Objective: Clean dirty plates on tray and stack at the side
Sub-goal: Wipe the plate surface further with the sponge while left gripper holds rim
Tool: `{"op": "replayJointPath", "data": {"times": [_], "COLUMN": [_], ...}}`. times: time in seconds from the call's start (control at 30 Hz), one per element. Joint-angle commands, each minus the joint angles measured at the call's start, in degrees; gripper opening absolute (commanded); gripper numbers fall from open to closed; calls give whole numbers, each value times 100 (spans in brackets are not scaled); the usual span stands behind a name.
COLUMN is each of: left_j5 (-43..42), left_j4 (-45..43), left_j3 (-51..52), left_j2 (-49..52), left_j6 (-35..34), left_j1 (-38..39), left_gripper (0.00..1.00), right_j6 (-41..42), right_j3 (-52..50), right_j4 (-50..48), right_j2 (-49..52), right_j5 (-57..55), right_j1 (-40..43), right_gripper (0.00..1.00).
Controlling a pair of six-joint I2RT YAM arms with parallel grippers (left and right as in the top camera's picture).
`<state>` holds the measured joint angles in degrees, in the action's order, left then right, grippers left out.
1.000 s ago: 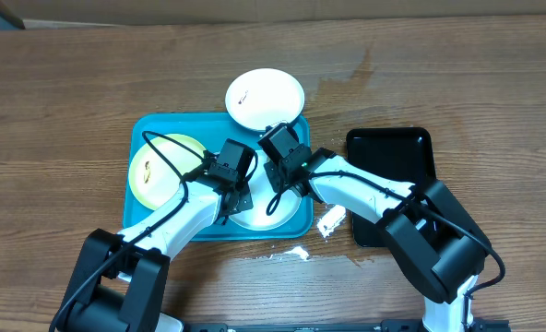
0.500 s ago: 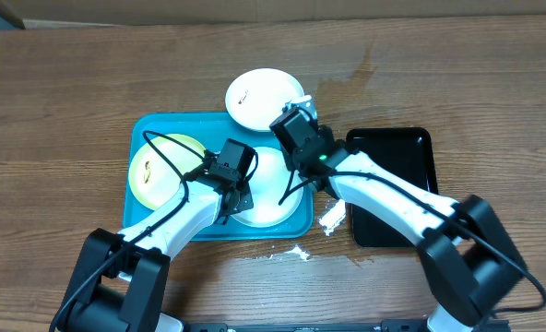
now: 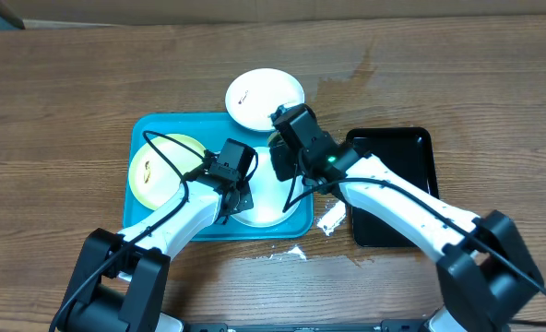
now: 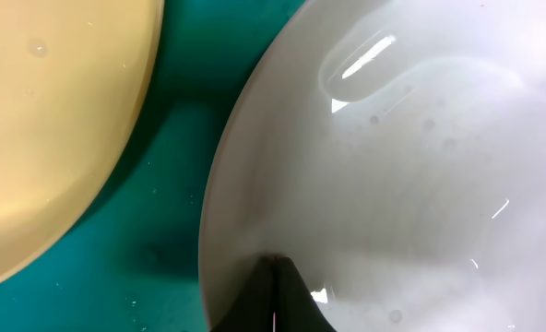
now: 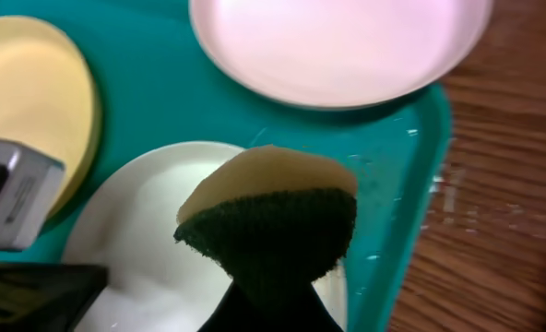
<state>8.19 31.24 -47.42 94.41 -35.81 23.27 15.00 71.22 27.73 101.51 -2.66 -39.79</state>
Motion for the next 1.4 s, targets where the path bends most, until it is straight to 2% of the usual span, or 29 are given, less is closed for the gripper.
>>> {"op": "replayJointPath", "data": {"times": [0.0,0.33,0.6,0.87,1.13,1.37], "left_j5": [-28,-28,-26,-9,-7,-7], "left_j4": [260,260,262,280,282,289], "left_j3": [426,426,426,426,426,426], "left_j2": [492,492,492,492,492,492], "left_j6": [114,114,114,114,114,116], "left_j1": [-11,-11,-11,-11,-11,-11], "left_gripper": [4,4,4,4,4,4], "right_j6": [22,-17,-192,-55,498,612], "right_j3": [-81,-81,-59,-33,-33,-33], "right_j4": [-151,-538,-669,-927,-968,-1091], "right_j2": [516,1187,1226,1217,898,442], "right_j5": [448,518,-949,-1217,-2201,-2430], "right_j1": [-26,-35,-24,-24,-24,-24], "right_gripper": [4,4,4,4,4,4]}}
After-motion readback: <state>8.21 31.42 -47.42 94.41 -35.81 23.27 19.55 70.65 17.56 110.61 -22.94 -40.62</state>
